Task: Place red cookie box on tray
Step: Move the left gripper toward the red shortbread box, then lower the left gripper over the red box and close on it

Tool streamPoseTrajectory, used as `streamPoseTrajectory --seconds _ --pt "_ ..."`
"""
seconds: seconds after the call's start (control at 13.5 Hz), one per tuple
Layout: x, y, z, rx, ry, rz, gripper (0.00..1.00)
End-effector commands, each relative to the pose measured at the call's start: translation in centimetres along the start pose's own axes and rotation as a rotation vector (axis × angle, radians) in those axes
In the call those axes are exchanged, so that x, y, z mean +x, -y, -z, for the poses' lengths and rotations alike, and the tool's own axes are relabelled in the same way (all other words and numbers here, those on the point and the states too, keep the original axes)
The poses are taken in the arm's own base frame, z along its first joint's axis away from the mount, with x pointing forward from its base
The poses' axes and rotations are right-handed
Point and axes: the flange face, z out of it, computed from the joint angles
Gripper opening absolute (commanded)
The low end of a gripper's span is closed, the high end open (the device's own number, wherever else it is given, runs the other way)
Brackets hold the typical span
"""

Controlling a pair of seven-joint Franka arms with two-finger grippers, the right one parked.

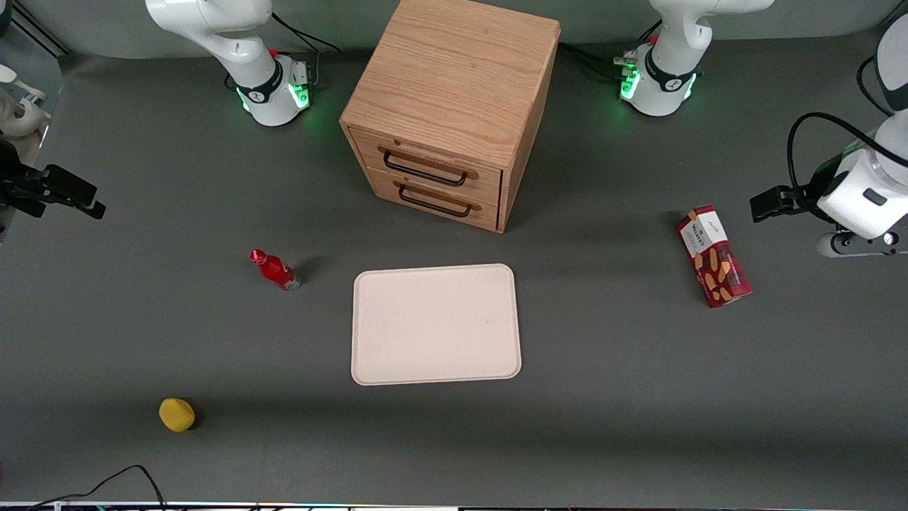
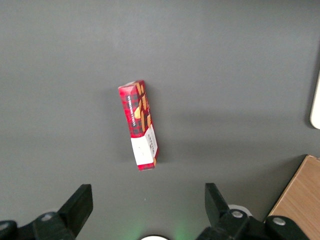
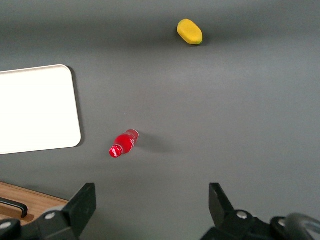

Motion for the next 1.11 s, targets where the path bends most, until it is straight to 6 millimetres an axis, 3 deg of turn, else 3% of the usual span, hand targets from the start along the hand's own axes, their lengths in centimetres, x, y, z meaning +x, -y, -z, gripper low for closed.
streamPoseTrajectory --seconds 0.0,0.3,0.59,0.81,1.04 --pt "-0.8 2.7 -4.3 -0.012 0.001 0.013 1.00" --pt "-2.4 5.9 -14.2 -0.048 -0.056 0.056 1.00" --pt "-3.8 6.3 -22.3 -0.070 -0.150 0.081 1.00" --pt "-4.1 6.0 -26.7 -0.076 -0.208 0.097 1.00" --pt "-3.1 5.9 -29.3 -0.074 -0.235 0.109 1.00"
